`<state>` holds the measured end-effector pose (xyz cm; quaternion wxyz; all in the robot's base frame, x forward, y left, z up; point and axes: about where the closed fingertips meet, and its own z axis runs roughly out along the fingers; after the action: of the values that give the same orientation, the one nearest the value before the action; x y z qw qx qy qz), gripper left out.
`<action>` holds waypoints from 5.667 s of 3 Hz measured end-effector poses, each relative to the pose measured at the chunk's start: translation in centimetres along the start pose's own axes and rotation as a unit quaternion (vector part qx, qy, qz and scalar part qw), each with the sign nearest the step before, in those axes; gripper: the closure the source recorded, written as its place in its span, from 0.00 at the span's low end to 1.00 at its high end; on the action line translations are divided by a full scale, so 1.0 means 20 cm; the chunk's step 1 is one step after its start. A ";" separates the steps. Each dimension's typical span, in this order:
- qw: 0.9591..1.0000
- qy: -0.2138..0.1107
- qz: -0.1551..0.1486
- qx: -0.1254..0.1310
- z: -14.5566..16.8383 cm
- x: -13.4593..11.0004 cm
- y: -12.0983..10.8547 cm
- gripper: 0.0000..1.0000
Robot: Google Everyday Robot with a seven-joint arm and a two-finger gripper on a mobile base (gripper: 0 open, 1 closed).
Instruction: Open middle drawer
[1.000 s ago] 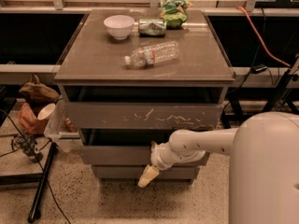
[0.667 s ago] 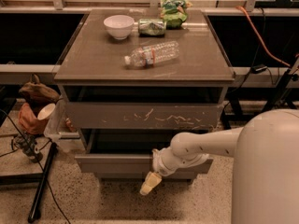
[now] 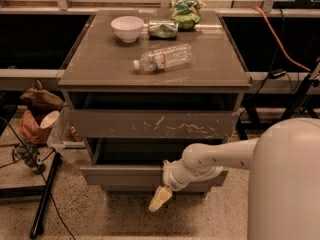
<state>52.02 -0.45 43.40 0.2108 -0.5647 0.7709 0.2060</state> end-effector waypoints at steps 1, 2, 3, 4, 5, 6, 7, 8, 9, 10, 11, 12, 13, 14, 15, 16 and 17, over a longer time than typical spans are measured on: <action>1.000 -0.001 0.006 -0.011 0.00 0.02 0.06 0.00; 1.000 -0.001 0.008 -0.012 -0.02 0.01 0.07 0.00; 0.999 -0.012 0.038 -0.014 -0.10 0.04 0.23 0.00; 0.998 -0.011 0.063 -0.024 -0.15 0.11 0.44 0.00; 0.997 -0.009 0.064 -0.029 -0.15 0.13 0.47 0.00; 0.998 -0.009 0.056 -0.019 -0.17 0.11 0.43 0.00; 0.999 -0.010 0.038 -0.013 -0.16 0.08 0.31 0.00; 1.000 -0.013 0.026 -0.004 -0.15 0.04 0.16 0.00; 1.000 -0.013 0.014 0.010 -0.16 -0.01 0.05 0.00; 1.000 -0.009 0.005 0.014 -0.13 -0.04 -0.03 0.00; 1.000 -0.005 0.005 -0.003 -0.04 -0.05 -0.08 0.00; 1.000 -0.004 0.007 -0.024 0.05 -0.04 -0.06 0.00; 0.999 -0.005 0.010 -0.039 0.07 -0.02 0.01 0.00; 0.999 -0.004 0.012 -0.051 0.06 -0.01 0.10 0.00; 0.998 -0.001 0.018 -0.065 0.04 0.02 0.22 0.00; 0.996 -0.002 0.035 -0.076 0.03 0.08 0.33 0.00; 0.996 -0.002 0.037 -0.077 0.02 0.07 0.34 0.00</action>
Offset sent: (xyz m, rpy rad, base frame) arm -0.1148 -0.0197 0.0120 0.0424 0.1435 -0.0635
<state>45.11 0.52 42.87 0.1605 -0.5497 0.7729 0.2733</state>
